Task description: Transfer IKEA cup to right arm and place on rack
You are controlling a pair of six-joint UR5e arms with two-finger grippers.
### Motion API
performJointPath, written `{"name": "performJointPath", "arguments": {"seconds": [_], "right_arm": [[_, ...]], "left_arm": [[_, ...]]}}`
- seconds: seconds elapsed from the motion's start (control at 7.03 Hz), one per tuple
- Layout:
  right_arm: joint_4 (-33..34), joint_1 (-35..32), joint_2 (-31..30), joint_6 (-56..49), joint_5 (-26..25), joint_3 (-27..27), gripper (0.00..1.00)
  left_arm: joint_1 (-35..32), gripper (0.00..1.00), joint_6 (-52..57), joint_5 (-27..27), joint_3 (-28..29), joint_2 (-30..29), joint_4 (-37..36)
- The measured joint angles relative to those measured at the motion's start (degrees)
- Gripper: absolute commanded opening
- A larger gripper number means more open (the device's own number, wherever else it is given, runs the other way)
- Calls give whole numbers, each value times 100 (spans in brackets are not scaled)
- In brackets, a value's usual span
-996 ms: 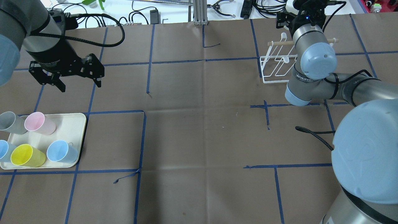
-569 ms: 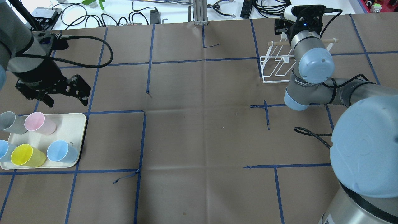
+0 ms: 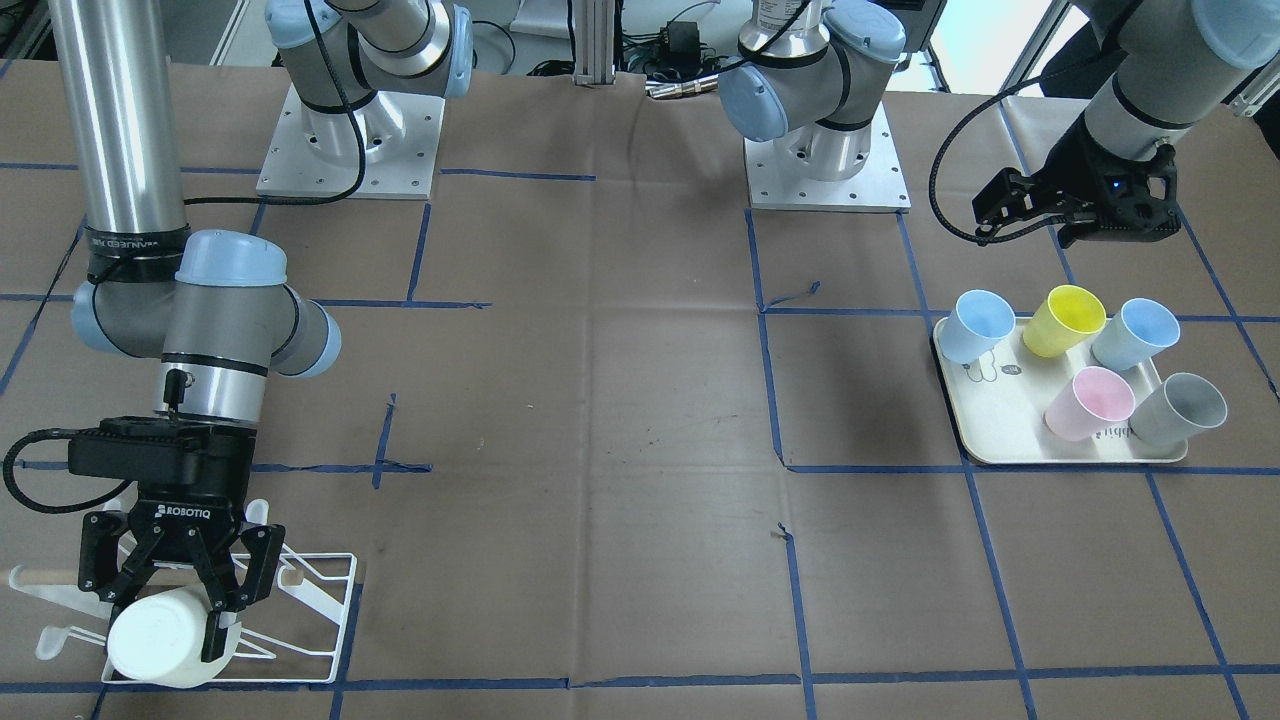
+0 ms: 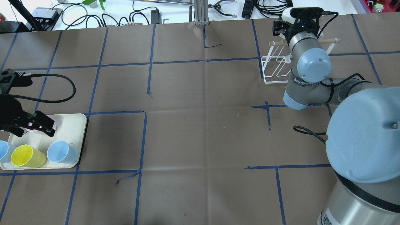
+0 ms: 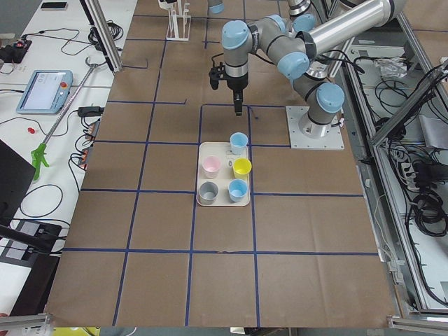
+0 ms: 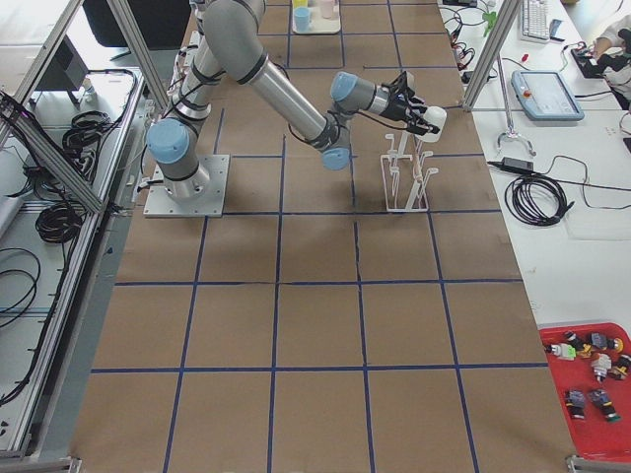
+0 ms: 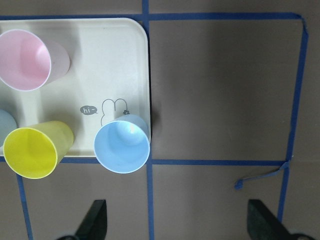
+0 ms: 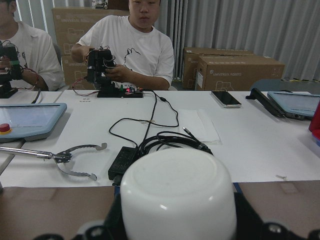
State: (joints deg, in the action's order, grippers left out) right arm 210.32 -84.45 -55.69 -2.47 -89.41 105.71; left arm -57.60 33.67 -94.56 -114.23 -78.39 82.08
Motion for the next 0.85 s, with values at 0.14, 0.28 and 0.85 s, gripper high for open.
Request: {"name": "performJointPath", "arguments": {"seconds": [0.14, 0.28, 0.85], "right_arm": [[12, -7, 43, 1, 2, -11, 9], [45, -17, 88, 1, 2, -4, 12], [105, -29, 176, -1, -6, 9, 99]], "left_arm": [[177, 99, 196, 48, -144, -19, -130], [247, 99, 273, 207, -259, -85, -264], [276, 98, 307, 559, -1045, -533, -1528]]}}
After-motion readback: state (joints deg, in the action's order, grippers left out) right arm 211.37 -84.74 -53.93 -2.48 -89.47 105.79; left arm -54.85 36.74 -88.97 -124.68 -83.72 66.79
